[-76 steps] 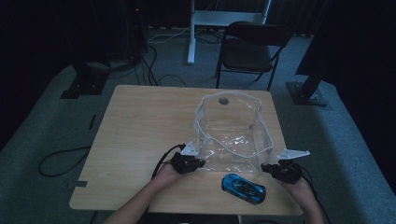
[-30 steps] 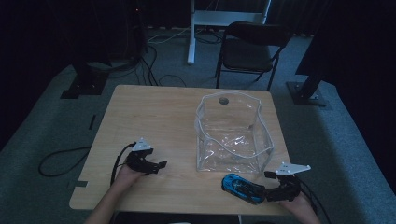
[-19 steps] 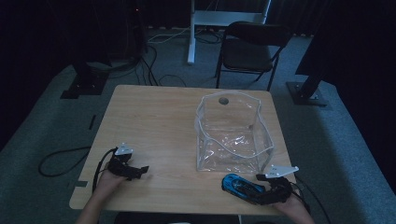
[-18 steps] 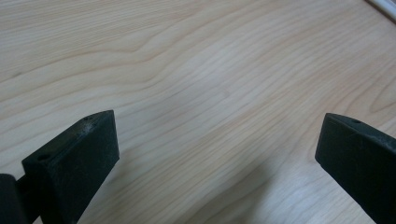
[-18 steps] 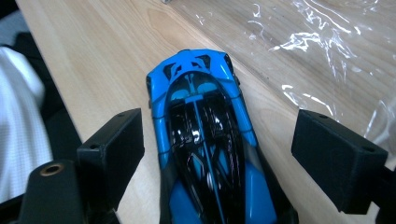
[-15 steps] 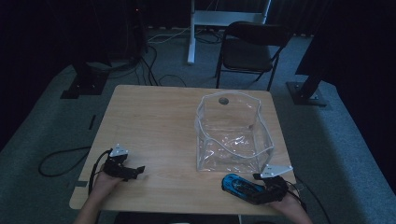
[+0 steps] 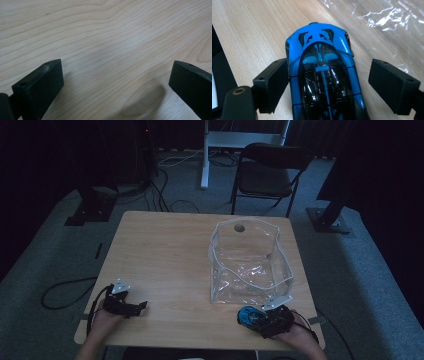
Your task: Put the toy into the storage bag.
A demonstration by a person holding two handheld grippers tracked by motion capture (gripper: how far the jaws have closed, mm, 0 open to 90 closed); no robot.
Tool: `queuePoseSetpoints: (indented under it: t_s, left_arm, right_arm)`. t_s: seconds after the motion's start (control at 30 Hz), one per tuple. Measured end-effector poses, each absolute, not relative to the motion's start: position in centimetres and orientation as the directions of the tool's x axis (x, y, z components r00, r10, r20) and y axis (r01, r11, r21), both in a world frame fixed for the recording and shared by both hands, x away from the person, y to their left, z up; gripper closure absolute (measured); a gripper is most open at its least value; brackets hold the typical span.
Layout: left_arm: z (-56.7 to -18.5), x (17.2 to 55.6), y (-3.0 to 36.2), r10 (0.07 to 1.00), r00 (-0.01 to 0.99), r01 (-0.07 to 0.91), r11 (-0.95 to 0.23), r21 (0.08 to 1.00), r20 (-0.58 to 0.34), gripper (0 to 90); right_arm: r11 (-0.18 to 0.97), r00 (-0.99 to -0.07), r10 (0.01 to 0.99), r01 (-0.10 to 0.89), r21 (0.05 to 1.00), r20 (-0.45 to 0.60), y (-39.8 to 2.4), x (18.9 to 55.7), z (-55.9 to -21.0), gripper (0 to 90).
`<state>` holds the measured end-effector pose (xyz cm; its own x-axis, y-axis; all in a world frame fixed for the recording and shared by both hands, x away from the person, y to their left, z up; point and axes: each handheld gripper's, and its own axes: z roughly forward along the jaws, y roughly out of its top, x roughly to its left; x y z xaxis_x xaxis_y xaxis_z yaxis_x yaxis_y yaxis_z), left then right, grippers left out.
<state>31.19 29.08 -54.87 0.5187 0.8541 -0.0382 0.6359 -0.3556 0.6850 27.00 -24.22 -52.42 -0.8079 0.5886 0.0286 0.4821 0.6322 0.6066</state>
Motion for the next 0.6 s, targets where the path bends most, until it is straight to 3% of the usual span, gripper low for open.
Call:
queuePoseSetpoints:
  t_s: [0.37,0.6]
  left_arm:
    - [-54.9,30.9,29.4,0.857,0.515,0.631,-0.387,0.673,0.011,0.2]
    - [-55.1,30.8,29.5,0.863,0.505,0.625,-0.381,0.681,0.02,0.3]
  right_arm:
    - [0.723,-0.829,0.558,0.47,0.506,-0.027,-23.0,26.9,-53.5,14.5]
    - [0.739,-0.849,0.528,0.449,0.502,-0.019,-22.6,27.0,-53.6,11.9]
